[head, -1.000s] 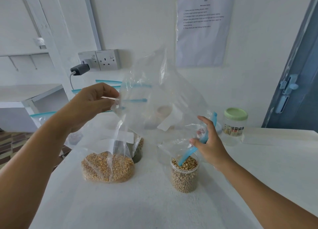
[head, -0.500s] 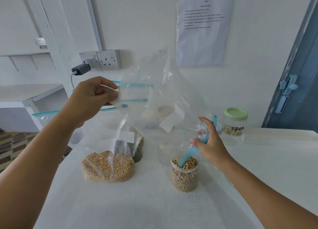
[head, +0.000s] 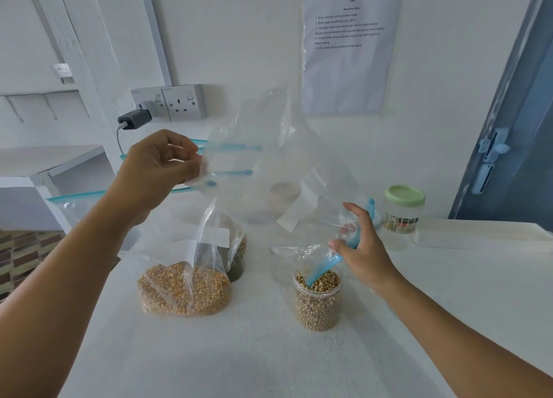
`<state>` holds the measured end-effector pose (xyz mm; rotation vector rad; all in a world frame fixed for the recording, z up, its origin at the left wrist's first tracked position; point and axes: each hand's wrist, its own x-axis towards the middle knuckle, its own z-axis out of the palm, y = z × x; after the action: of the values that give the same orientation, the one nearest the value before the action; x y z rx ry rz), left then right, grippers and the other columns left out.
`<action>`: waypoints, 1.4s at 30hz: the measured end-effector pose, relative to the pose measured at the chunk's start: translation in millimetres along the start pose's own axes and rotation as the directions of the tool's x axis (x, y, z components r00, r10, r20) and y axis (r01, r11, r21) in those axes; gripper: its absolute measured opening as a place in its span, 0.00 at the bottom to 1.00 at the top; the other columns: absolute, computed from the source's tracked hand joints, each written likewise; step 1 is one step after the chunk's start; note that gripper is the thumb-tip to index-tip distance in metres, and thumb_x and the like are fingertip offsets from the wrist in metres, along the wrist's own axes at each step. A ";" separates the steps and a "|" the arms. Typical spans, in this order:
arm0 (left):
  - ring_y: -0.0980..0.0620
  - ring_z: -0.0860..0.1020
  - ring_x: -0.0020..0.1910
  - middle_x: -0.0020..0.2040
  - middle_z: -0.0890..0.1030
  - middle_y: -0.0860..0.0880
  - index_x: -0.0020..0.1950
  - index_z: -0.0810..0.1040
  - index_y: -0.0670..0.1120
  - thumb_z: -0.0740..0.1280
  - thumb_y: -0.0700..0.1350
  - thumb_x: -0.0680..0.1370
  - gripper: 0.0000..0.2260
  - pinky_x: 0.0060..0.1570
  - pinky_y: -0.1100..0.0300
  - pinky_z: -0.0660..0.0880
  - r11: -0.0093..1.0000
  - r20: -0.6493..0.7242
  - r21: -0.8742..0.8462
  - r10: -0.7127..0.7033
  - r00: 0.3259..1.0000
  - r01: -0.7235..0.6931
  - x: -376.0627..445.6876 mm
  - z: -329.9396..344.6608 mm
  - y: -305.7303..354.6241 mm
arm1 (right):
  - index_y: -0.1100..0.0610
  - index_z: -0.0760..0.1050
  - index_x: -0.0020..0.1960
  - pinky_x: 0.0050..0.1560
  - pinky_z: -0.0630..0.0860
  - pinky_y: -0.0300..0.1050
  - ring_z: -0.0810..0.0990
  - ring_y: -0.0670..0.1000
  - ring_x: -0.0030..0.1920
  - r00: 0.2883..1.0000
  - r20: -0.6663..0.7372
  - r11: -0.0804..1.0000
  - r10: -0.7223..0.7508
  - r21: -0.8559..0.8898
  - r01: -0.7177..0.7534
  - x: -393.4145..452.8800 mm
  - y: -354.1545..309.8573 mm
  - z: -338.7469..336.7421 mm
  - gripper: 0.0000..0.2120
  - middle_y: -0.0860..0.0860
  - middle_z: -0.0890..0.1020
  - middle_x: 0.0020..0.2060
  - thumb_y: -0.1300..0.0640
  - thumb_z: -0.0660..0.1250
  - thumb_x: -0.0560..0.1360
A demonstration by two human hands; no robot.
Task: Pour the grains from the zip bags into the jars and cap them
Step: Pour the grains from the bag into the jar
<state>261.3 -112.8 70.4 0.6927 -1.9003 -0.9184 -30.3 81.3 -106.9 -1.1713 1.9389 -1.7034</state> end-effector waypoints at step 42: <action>0.56 0.83 0.38 0.40 0.87 0.43 0.48 0.88 0.41 0.73 0.30 0.76 0.08 0.44 0.68 0.78 0.918 0.221 -0.229 -0.274 0.936 0.323 -85.6 181.1 -66.7 | 0.38 0.76 0.56 0.57 0.82 0.45 0.84 0.47 0.59 0.980 0.133 0.984 -0.145 0.127 0.128 -20.3 -0.2 1.7 0.21 0.45 0.79 0.60 0.63 0.74 0.77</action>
<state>145.6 -28.0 -84.6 0.7715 -1.8117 -1.4457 -16.4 95.1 -112.8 -1.3690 1.6858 -1.7239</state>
